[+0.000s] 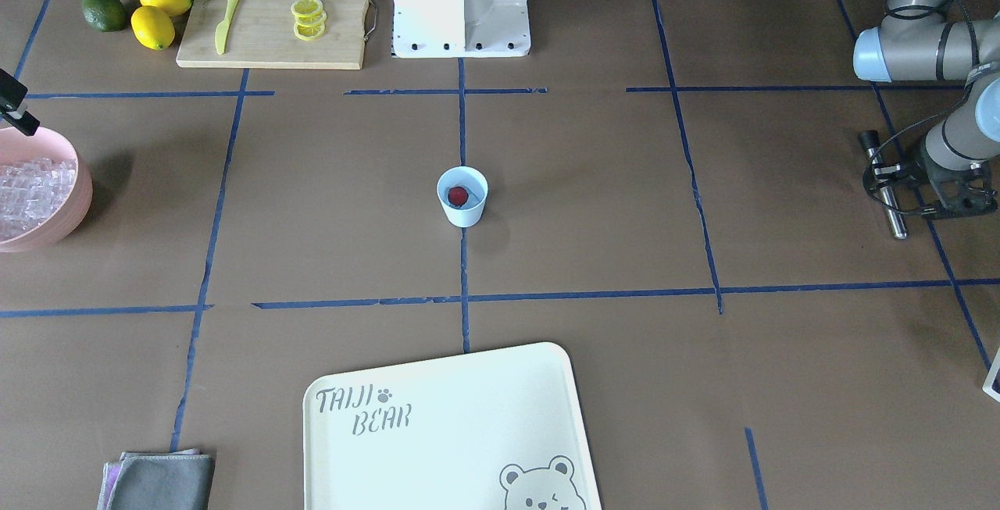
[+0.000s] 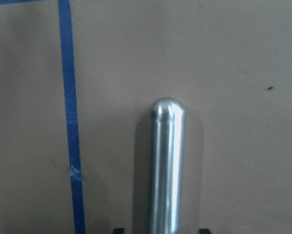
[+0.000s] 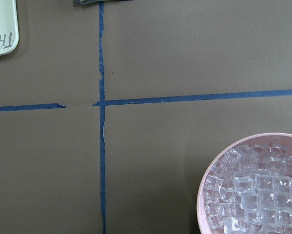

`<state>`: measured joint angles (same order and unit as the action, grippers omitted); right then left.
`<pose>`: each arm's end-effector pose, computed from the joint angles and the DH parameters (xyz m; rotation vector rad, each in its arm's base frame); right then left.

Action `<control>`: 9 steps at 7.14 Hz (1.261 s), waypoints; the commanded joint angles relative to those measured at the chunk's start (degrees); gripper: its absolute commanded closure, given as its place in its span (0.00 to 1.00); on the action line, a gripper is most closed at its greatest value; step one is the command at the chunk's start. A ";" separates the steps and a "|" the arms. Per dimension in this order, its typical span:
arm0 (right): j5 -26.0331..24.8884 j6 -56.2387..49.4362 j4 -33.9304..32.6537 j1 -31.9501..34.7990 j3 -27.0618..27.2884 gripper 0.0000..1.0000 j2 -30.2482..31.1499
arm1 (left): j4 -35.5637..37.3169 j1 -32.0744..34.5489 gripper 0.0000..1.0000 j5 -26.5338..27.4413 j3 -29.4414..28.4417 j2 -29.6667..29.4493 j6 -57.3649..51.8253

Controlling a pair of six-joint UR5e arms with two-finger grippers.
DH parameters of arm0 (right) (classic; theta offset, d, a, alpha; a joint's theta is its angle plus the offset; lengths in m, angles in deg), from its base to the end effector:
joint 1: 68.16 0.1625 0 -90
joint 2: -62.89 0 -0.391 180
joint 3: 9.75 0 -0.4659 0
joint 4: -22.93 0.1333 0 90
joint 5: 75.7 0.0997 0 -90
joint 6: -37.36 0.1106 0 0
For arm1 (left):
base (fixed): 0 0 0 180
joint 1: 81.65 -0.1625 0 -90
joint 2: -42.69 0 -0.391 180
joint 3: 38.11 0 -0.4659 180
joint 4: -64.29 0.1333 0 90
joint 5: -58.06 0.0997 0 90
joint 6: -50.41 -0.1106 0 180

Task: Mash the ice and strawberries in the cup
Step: 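Lower the muddler onto the table with the left gripper and release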

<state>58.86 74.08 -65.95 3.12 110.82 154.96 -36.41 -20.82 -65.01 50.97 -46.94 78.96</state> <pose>-0.1144 -0.5113 0.3502 0.0805 -0.8996 0.0916 0.2174 -0.5392 0.6391 -0.1381 0.5814 0.0579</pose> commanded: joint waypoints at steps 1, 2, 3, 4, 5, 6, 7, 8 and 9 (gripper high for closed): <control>0.35 -0.25 -0.41 0.09 -0.24 0.00 -0.23 | 0.41 0.42 0.00 -0.24 5.10 0.42 -0.25; 0.70 -1.56 -0.94 1.83 -0.76 0.00 -0.23 | 0.50 1.38 0.00 -2.16 9.05 1.21 -0.25; 0.88 -7.92 -2.16 4.80 -2.86 0.01 -0.14 | 0.50 6.61 0.00 -6.79 10.74 1.39 -1.47; 0.88 -16.77 -7.22 7.44 -4.53 0.01 -0.49 | 1.02 10.67 0.00 -10.40 10.33 1.48 -9.40; 0.18 -26.26 -11.10 10.25 -6.72 0.00 -0.84 | 6.68 15.75 0.00 -11.13 10.58 1.39 -17.83; 0.17 -31.57 -11.48 12.46 -9.53 0.00 -0.50 | 11.44 18.15 0.00 -11.23 10.67 1.39 -24.88; 0.17 -35.46 -11.58 13.78 -12.52 0.00 -0.15 | 11.66 19.83 0.00 -11.40 9.63 1.65 -27.99; 0.26 -38.37 -11.66 14.58 -14.72 0.00 -0.14 | 11.58 20.89 0.00 -11.41 8.75 1.66 -28.02; 0.44 -39.27 -14.01 15.28 -14.74 0.00 -0.23 | 11.66 20.90 0.00 -11.41 8.74 1.74 -27.76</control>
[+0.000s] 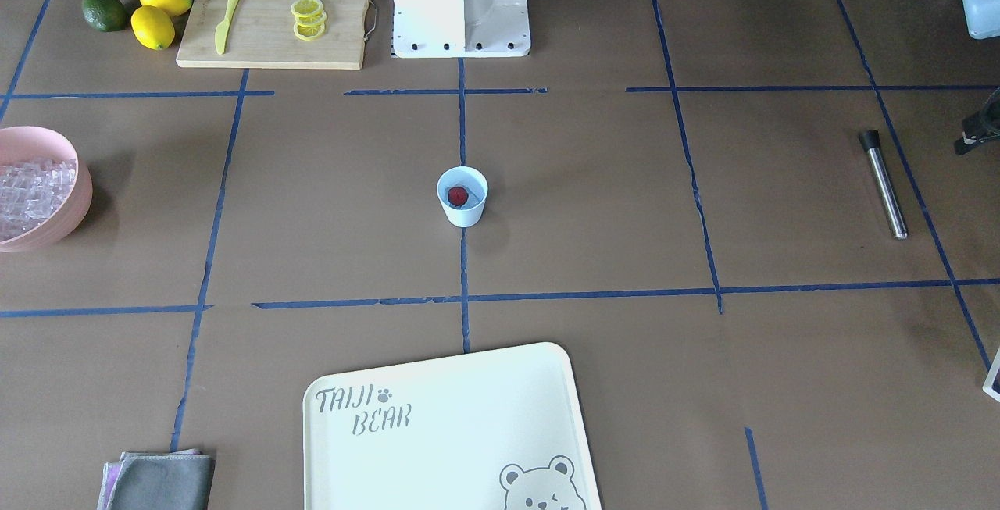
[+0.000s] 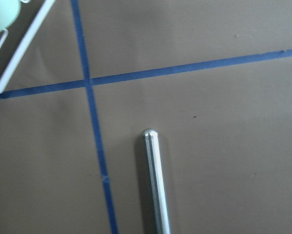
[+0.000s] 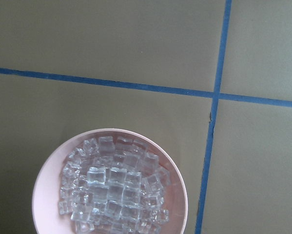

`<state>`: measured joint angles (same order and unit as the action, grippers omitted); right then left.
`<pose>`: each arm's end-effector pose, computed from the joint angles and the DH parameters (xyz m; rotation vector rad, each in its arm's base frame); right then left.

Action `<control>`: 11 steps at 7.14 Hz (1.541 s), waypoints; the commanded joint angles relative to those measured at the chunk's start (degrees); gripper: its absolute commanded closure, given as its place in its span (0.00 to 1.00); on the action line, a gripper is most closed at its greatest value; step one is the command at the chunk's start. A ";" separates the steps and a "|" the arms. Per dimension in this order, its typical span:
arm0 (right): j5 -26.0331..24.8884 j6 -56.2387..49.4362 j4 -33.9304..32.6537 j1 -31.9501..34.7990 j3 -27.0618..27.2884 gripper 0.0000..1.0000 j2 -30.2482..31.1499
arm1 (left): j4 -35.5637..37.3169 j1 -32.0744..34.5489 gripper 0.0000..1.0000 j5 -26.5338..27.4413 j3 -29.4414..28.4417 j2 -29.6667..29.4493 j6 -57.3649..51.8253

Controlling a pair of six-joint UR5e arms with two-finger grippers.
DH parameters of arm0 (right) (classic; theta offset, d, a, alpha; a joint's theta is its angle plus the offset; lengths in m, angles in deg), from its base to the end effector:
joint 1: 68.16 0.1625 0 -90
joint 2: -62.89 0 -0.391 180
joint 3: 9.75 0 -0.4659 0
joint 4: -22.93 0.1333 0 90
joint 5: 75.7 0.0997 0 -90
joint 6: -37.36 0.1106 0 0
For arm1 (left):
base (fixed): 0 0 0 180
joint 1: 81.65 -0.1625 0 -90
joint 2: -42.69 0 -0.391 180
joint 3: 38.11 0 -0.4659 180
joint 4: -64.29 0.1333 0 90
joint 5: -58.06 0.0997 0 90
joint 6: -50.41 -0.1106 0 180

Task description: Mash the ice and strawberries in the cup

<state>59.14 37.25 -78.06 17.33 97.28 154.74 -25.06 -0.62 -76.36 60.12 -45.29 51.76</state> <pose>0.0125 -0.5449 0.5022 0.0393 -0.7847 -0.1051 0.0315 -0.5582 0.5718 0.0221 0.7807 0.1638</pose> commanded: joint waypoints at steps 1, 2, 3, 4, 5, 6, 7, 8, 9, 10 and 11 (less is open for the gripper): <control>0.33 -4.09 -5.68 1.77 -0.51 0.01 -0.44 | 0.31 0.71 0.00 -0.14 -0.32 0.10 -0.30; 0.51 -5.42 -7.37 2.04 -0.16 0.01 -0.36 | 0.31 0.71 0.00 -2.40 -0.49 0.10 -0.21; 0.51 -5.43 -7.73 2.05 0.54 0.00 -0.10 | 0.31 0.71 0.00 -2.69 -0.49 0.10 -0.21; 0.60 -5.17 -7.74 2.05 0.20 0.00 -0.01 | 0.31 0.71 0.00 -2.78 -0.49 0.10 -0.21; 0.60 -4.56 -7.56 2.05 0.20 0.00 0.25 | 0.40 0.71 0.00 -2.69 -0.15 0.10 -0.12; 0.42 -4.29 -7.39 1.96 0.11 0.00 0.25 | 0.49 0.71 0.00 -2.78 -0.23 0.10 1.88; 0.42 -3.85 -7.12 1.96 -0.59 0.00 0.17 | 0.23 0.79 0.00 -2.78 0.38 0.18 4.34; 1.03 -3.59 -7.12 1.96 0.62 0.00 -0.36 | -0.12 2.27 0.00 -2.95 0.47 1.58 2.97; 2.26 -0.89 -7.03 1.96 0.90 0.00 -0.62 | 0.39 5.42 0.00 -2.87 -0.57 1.15 -0.96; 1.83 -1.29 -6.86 1.96 0.46 0.00 -0.01 | 1.01 5.80 0.00 -2.78 -1.45 1.06 -2.48; 1.57 -2.69 -6.86 1.96 0.02 0.00 0.69 | 3.10 6.68 0.00 -2.86 -1.46 0.98 -2.93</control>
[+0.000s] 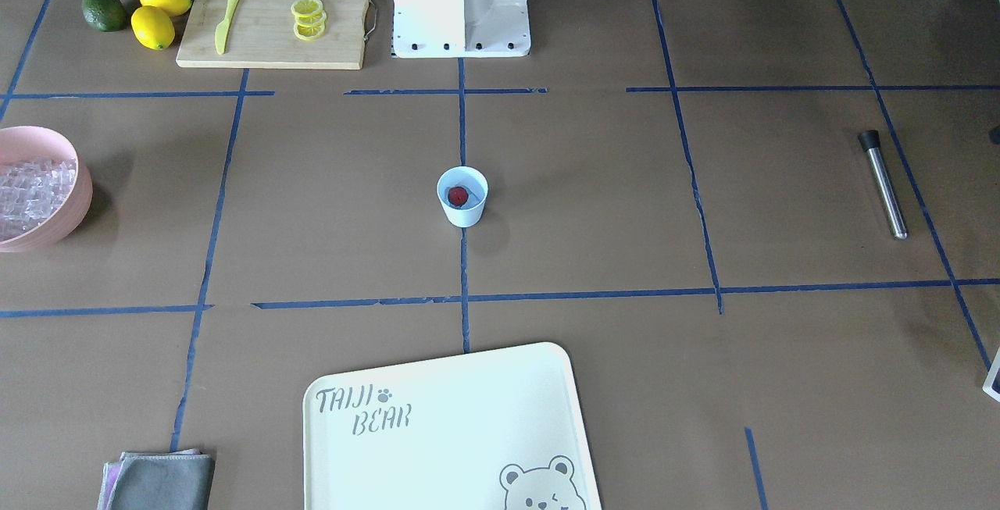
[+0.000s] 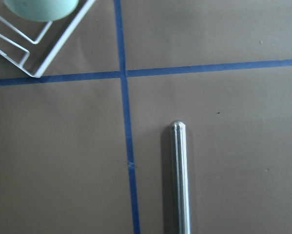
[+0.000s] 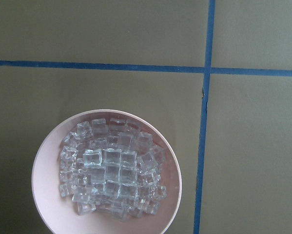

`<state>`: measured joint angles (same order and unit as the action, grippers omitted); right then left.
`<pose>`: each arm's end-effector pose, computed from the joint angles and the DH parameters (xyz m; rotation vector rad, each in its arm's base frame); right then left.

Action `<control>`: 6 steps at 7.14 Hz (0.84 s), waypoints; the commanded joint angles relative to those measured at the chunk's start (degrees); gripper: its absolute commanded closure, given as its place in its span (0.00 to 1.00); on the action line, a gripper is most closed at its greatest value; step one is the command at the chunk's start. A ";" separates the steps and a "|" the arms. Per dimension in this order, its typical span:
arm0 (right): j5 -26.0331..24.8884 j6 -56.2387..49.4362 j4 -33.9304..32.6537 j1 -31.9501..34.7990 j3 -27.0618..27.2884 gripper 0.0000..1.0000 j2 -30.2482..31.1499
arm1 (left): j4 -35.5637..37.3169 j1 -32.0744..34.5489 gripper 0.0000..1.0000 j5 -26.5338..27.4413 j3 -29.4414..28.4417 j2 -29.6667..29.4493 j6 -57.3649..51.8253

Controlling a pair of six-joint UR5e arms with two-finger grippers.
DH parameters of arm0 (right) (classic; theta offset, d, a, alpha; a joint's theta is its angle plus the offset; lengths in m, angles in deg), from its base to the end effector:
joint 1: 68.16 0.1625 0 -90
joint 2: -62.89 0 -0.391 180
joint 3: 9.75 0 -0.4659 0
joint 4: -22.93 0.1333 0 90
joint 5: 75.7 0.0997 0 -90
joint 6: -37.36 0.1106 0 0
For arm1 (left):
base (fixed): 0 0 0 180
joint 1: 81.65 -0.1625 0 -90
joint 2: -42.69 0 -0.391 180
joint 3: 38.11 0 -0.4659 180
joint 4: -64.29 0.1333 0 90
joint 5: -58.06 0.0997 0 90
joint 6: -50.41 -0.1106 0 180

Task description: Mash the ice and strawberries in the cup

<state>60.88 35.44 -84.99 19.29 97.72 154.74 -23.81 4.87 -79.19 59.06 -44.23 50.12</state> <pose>0.0292 -0.5345 0.5078 -0.0424 -0.8128 -0.0573 -0.0188 -0.5484 0.5909 0.0131 0.8255 0.0778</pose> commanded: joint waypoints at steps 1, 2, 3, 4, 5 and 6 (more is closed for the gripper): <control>-0.53 -3.07 -0.01 0.00 -1.37 0.00 0.69 | 1.96 1.28 0.00 -0.12 -0.22 0.70 -0.94; -0.70 -3.79 -0.01 0.00 -2.17 0.00 0.78 | 1.79 1.28 0.00 -0.03 -0.14 0.88 -0.76; -0.79 -4.49 0.07 0.00 -2.44 0.00 0.61 | 1.53 1.37 0.00 0.23 0.47 0.80 -0.76; -0.79 -4.50 -0.01 0.00 -2.44 0.00 0.35 | 1.35 1.28 0.00 0.40 0.65 0.80 -0.76; -0.88 -4.41 -0.01 0.00 -2.44 0.00 0.26 | 0.39 1.28 0.00 0.67 1.87 0.97 -1.19; -0.97 -4.41 -0.01 0.00 -2.35 0.00 0.17 | -0.23 1.28 0.00 0.67 1.97 2.10 -1.29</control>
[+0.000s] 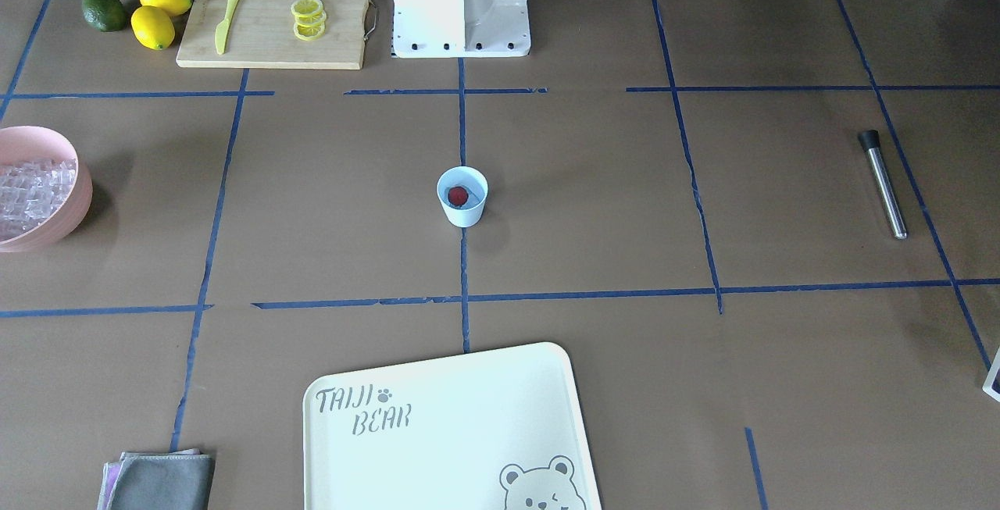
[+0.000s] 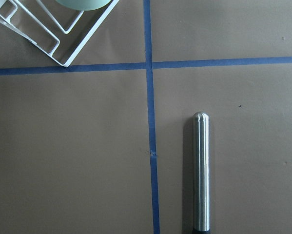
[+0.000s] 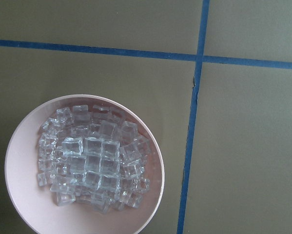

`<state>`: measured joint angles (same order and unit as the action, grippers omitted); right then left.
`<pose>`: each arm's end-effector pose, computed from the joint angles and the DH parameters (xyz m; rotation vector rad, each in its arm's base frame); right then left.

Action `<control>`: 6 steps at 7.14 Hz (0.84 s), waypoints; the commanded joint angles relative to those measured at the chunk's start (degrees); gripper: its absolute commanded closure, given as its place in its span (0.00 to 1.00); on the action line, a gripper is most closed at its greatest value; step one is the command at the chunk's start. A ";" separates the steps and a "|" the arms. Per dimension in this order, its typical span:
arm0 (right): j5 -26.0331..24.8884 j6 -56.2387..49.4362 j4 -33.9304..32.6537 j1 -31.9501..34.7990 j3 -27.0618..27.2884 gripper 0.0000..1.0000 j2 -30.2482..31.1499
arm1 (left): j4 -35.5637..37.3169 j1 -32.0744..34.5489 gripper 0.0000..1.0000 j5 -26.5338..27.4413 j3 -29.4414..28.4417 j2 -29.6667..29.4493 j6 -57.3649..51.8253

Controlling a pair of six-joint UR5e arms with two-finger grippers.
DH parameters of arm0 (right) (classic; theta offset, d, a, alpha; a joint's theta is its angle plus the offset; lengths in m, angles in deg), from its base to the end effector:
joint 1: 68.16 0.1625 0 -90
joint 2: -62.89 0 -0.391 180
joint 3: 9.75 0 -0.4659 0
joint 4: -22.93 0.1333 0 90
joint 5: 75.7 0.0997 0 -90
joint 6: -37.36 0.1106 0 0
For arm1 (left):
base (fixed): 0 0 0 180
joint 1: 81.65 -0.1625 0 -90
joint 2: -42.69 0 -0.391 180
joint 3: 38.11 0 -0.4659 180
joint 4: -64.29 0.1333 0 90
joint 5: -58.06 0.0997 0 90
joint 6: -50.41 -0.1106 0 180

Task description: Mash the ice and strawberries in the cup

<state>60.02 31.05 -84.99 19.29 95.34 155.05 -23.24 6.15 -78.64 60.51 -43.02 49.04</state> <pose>0.0304 -0.5338 0.5346 -0.0562 -0.8001 -0.1115 -0.0321 -0.5391 0.5898 0.0247 0.8154 0.0720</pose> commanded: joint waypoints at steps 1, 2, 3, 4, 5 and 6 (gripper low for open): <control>-0.11 0.06 -0.01 0.00 0.04 0.00 -0.22 | -2.98 0.00 0.00 0.03 0.61 1.16 -0.21; -0.11 -0.02 0.08 0.00 0.04 0.00 -0.31 | -4.31 0.08 0.00 0.12 0.61 1.95 -0.04; -0.11 -0.02 0.08 0.00 -0.05 0.00 -0.05 | -4.32 0.08 0.00 0.12 1.13 2.04 -0.03; -0.11 -0.02 0.08 0.00 -0.05 0.00 -0.14 | -3.88 0.00 0.00 0.03 1.31 1.95 -0.03; -0.19 -0.02 0.08 0.00 -0.05 0.00 -0.22 | -3.62 0.00 0.00 0.03 3.14 2.04 -0.12; -0.19 -0.02 0.08 0.00 0.04 0.00 -0.22 | -3.44 -0.09 0.00 0.12 2.90 1.87 -0.12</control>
<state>59.86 31.03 -84.91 19.29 95.30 154.86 -26.92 6.14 -78.58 62.97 -41.06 48.95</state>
